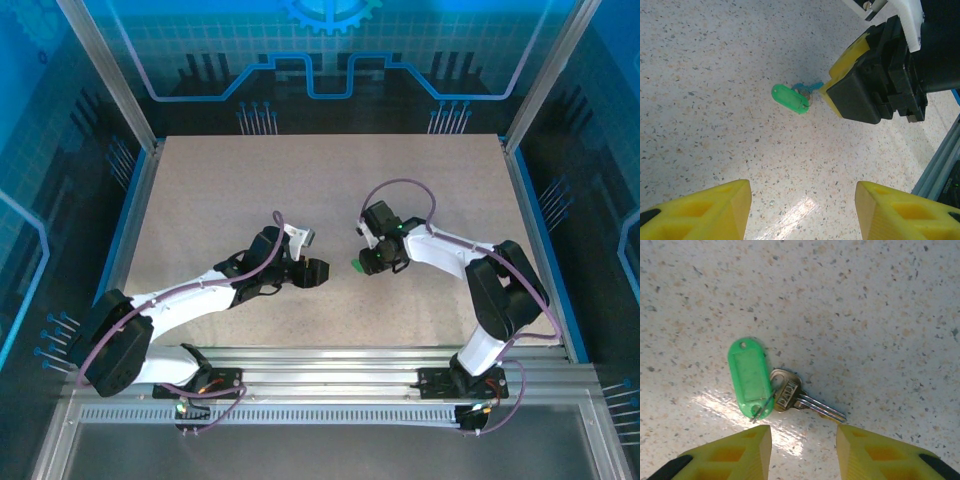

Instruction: Remove the keys from the keyring

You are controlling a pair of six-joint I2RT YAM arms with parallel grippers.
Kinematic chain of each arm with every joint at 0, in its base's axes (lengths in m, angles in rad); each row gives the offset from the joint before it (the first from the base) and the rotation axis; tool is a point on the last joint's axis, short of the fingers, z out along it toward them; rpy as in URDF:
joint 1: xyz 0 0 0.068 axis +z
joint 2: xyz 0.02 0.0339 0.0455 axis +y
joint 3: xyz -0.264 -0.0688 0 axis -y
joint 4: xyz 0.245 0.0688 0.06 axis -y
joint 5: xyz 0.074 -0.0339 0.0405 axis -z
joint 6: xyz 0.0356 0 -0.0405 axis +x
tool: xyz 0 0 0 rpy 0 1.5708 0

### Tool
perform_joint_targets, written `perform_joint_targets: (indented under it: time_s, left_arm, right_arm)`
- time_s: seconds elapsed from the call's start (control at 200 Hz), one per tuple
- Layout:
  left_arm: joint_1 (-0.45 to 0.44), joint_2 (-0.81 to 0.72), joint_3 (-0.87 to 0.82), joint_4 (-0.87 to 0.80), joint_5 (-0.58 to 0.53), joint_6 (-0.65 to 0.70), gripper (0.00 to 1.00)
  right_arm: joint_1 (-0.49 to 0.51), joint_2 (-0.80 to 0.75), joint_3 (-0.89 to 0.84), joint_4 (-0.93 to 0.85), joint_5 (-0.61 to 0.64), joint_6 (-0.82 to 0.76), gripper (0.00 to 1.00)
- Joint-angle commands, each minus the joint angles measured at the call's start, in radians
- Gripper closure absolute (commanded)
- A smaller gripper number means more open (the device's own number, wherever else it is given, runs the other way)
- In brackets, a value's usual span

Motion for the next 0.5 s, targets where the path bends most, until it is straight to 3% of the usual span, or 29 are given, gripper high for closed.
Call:
perform_joint_targets:
  time_s: [0.0, 0.495]
  left_arm:
    - [0.006, -0.005, -0.003, 0.029, 0.030, -0.008, 0.42]
    - [0.006, -0.029, -0.027, 0.022, 0.014, -0.002, 0.42]
  right_arm:
    - [-0.007, -0.020, -0.040, -0.002, 0.022, 0.033, 0.60]
    - [0.083, 0.076, 0.023, 0.058, 0.040, 0.086, 0.57]
